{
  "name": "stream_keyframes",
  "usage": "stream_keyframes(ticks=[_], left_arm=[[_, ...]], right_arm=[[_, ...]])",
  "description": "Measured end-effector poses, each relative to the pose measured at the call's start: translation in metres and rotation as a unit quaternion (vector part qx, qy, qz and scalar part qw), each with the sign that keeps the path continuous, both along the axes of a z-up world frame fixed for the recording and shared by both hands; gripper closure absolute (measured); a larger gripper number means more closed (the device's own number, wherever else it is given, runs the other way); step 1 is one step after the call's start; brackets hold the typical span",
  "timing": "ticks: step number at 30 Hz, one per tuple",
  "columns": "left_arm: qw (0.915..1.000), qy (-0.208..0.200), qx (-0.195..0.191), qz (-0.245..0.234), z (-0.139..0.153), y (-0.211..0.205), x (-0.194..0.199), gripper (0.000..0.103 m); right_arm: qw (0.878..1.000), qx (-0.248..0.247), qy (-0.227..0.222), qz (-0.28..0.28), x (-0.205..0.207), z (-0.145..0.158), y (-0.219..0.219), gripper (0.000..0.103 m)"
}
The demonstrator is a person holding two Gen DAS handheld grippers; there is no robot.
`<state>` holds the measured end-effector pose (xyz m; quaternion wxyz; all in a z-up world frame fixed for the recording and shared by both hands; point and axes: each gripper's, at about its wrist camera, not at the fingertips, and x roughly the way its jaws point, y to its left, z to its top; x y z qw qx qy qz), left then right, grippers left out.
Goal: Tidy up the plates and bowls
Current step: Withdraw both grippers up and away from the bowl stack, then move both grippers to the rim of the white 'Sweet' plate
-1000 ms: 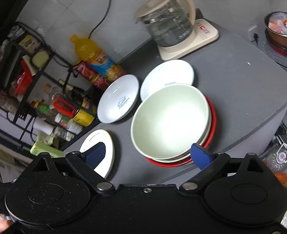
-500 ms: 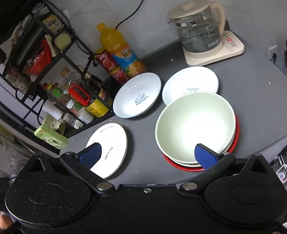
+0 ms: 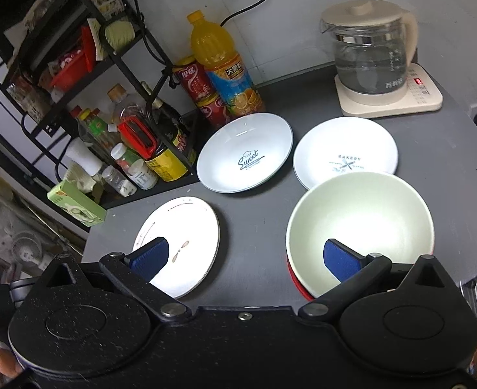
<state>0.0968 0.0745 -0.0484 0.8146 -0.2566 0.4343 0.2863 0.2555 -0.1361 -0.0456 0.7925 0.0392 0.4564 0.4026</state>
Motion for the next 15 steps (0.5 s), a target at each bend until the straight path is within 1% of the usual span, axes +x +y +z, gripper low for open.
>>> stream_keyframes(ticks=[6, 10, 15], left_arm=[[0.9998, -0.006, -0.019, 0.001, -0.015, 0.026, 0.017, 0.027], [0.9997, 0.000, -0.025, -0.006, -0.025, 0.044, 0.037, 0.027], [0.9992, -0.003, -0.039, -0.014, -0.036, 0.069, 0.065, 0.027]], right_arm=[[1.000, -0.024, -0.008, 0.004, 0.024, -0.003, 0.030, 0.000], [0.999, -0.037, -0.016, 0.006, 0.044, -0.007, 0.049, 0.000], [0.999, -0.044, -0.007, 0.003, 0.071, -0.016, 0.072, 0.000]])
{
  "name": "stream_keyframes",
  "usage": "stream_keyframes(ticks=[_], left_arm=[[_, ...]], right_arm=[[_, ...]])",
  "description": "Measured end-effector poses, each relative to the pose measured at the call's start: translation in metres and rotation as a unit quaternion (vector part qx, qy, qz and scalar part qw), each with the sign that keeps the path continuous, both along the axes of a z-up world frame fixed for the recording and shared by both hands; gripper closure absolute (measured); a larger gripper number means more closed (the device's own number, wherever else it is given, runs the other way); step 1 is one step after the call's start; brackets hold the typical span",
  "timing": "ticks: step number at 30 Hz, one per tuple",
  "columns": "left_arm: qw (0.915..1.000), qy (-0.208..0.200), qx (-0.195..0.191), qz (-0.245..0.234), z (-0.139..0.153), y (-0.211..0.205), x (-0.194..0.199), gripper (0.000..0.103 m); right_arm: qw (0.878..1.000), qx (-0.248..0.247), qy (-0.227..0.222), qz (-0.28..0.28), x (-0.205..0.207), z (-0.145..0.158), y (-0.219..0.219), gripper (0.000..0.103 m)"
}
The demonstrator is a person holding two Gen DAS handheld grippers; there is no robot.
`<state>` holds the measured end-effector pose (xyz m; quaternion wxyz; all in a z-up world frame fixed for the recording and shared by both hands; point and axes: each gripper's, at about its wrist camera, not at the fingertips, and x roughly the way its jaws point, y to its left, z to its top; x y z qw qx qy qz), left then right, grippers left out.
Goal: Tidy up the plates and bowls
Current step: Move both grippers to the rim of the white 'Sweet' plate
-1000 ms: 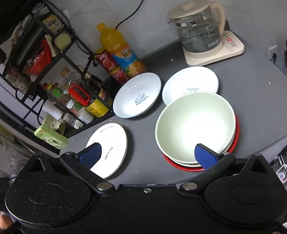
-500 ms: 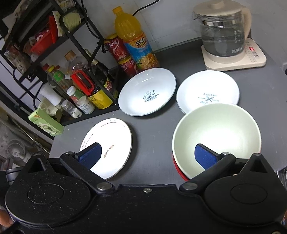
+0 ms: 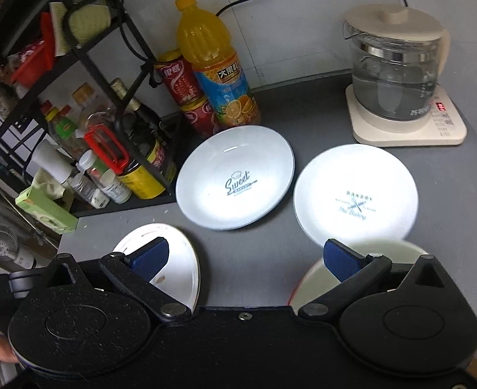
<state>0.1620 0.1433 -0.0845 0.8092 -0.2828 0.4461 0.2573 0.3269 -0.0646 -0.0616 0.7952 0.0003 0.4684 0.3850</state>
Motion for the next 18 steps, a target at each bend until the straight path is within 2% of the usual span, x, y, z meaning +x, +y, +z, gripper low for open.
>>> stream_keyframes(ticks=[10, 14, 18], left_arm=[[0.9997, -0.022, -0.006, -0.005, -0.020, 0.044, 0.054, 0.029], [0.9994, -0.029, -0.020, -0.008, -0.031, 0.057, 0.070, 0.031], [0.9987, -0.029, -0.042, -0.003, -0.045, 0.071, 0.084, 0.039]], right_arm=[[0.999, 0.016, 0.027, -0.037, 0.054, -0.020, 0.028, 0.003], [0.998, 0.009, 0.037, -0.048, 0.074, -0.033, 0.039, 0.013], [0.997, 0.001, 0.053, -0.062, 0.096, -0.050, 0.052, 0.024]])
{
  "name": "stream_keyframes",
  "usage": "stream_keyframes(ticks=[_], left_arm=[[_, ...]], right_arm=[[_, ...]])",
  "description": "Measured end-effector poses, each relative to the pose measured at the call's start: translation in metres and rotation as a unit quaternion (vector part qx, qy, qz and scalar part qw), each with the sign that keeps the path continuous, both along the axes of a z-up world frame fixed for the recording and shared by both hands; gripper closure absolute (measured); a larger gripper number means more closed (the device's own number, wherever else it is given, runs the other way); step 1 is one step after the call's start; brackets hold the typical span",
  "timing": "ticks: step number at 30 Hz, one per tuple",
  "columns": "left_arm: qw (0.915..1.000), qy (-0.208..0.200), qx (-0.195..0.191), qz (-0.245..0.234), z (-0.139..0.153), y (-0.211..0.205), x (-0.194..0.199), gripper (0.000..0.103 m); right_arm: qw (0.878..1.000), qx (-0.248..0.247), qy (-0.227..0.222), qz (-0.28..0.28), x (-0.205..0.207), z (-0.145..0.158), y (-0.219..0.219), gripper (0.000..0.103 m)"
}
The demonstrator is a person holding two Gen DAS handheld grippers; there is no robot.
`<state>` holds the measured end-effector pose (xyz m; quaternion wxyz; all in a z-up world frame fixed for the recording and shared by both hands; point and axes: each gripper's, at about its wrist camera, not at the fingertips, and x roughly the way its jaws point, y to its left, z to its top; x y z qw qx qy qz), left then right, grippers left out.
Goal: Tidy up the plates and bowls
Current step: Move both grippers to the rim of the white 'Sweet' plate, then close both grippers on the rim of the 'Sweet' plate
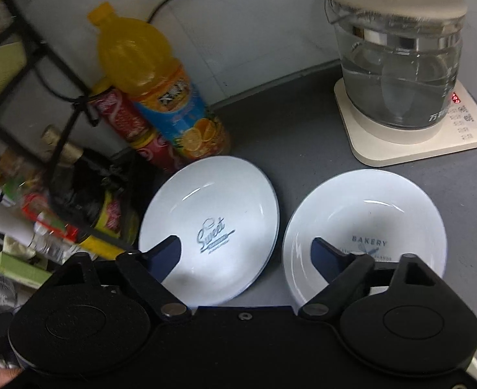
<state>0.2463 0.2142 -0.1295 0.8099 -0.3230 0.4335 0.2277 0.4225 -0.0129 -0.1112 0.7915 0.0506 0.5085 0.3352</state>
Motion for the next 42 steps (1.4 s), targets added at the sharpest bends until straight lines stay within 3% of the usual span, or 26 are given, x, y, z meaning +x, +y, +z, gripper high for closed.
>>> stream_keyframes(ticks=[8, 13, 25, 34, 42], left_arm=[[0.9981, -0.009, -0.053, 0.030, -0.034, 0.029, 0.017, 0.059], [0.9962, -0.010, -0.073, 0.047, -0.051, 0.040, 0.025, 0.073], [0.9899, -0.017, -0.112, 0.085, -0.076, 0.057, 0.024, 0.086], [0.9859, -0.029, -0.134, 0.096, -0.086, 0.059, 0.029, 0.093], [0.9859, -0.034, -0.128, 0.102, -0.087, 0.055, 0.034, 0.097]], right_arm=[[0.999, -0.006, 0.042, -0.021, 0.033, -0.033, 0.021, 0.055], [0.999, -0.020, 0.040, -0.015, 0.047, -0.044, 0.034, 0.062], [0.997, -0.049, 0.054, -0.011, 0.066, -0.074, 0.054, 0.072], [0.997, -0.058, 0.057, -0.004, 0.063, -0.087, 0.064, 0.084], [0.996, -0.047, 0.071, -0.013, 0.059, -0.084, 0.061, 0.088]])
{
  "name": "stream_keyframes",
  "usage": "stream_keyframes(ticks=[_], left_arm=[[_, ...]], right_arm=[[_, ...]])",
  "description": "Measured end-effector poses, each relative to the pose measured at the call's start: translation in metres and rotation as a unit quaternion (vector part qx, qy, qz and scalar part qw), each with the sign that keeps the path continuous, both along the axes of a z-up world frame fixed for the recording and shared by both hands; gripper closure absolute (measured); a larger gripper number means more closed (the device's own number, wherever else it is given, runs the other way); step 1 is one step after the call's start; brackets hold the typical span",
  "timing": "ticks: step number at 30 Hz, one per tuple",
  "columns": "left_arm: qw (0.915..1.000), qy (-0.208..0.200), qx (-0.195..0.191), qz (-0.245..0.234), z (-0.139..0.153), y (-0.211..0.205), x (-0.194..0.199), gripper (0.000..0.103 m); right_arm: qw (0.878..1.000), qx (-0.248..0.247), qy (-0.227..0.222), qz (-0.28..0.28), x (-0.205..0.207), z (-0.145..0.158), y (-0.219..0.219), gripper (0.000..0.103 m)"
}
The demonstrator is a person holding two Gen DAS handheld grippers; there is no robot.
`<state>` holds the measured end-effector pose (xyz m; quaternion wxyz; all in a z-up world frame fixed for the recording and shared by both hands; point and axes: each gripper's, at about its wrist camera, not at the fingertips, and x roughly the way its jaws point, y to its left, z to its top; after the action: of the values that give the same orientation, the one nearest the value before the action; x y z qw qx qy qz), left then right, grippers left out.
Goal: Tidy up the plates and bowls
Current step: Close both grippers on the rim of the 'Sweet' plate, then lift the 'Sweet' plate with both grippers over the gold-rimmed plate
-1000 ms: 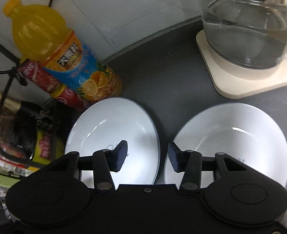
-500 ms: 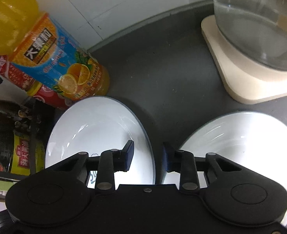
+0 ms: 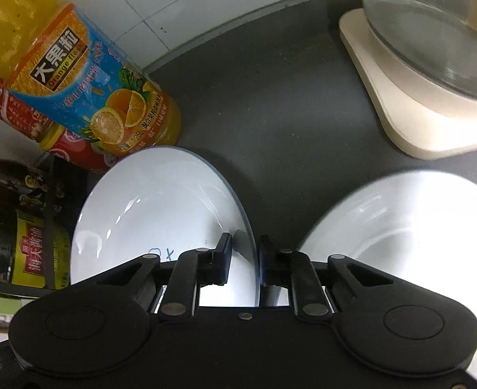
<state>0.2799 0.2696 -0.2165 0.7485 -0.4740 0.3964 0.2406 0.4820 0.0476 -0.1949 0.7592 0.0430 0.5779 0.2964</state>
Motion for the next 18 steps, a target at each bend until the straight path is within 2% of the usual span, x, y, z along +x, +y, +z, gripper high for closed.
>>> stream_keyframes(ticks=[9, 18], left_arm=[[0.9993, -0.008, -0.033, 0.018, 0.005, 0.009, -0.013, 0.098], [0.9993, -0.017, -0.031, 0.013, 0.023, 0.002, -0.026, 0.098]], right_arm=[[0.999, 0.040, -0.006, 0.001, -0.015, 0.019, -0.023, 0.096], [0.997, 0.069, -0.025, 0.012, -0.036, 0.037, -0.045, 0.097]])
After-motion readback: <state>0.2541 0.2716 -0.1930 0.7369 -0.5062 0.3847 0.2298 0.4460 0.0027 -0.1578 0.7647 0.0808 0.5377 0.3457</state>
